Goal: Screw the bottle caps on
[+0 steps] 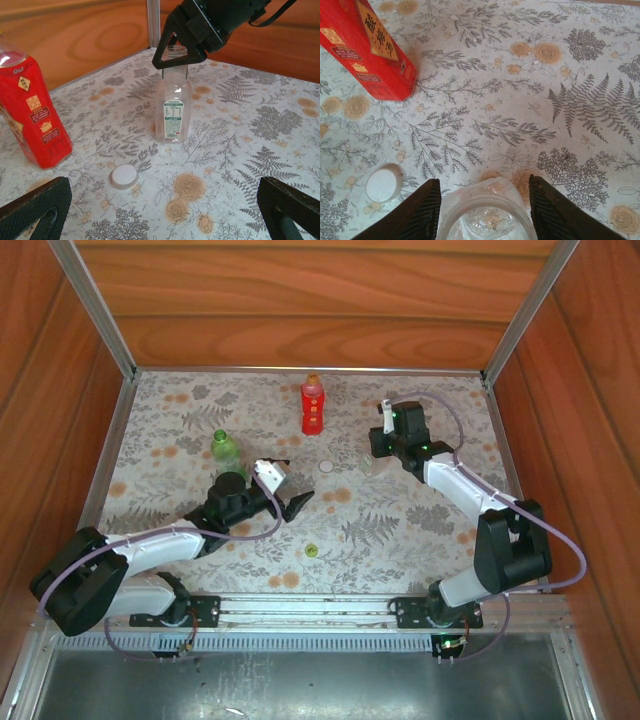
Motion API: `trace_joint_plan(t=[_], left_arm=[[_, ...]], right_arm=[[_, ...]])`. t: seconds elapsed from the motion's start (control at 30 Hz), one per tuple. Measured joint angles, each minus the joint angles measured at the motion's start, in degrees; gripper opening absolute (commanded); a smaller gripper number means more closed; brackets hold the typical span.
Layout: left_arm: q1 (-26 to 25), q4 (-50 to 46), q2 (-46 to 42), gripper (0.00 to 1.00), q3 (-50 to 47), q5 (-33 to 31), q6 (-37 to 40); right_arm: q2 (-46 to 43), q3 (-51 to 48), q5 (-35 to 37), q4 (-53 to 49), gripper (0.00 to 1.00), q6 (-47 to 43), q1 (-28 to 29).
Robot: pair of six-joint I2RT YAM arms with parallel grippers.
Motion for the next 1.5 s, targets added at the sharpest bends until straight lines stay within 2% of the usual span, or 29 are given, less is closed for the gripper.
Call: trace_joint_plan(t=[0.27,0.43,0.63,0.97,1.2,1.43,1.5], left_arm=[[-0.04,0.11,0.79,1.00,0.09,-0.52,-0.17],[-0.63,1.77,2.21,1.00,0.39,-2.58,-0.13],[-3.32,4.94,8.66,1.00,4.17,-6.19,1.11],[-6.40,9.88,24.76,1.00,16.57,-6.82,4.09],[-7.32,11.10,34.45,0.90,23.91,-6.47,5.66],[-7.37,11.72,40.06,0.82,27.85,-5.35,6.49],[-7.37,11.78,41.53,0.76,28.98,-5.07,6.56]], right_arm=[[-0.13,-0.09,-1.31,-0.02,0.38,0.57,0.02],[-1.77,-1.31,-1.62,-0.52,0.40,5.20,0.74],[-5.62,-2.62,0.22,-3.06,0.37,10.14,3.32],[-8.90,-2.67,4.17,-5.84,0.37,12.22,6.25],[-8.39,-2.64,4.76,-6.25,0.37,12.87,8.13],[-8.39,-2.10,4.72,-6.16,0.37,13.38,8.72],[-8.39,-1.99,4.66,-5.95,0.37,13.55,8.74]])
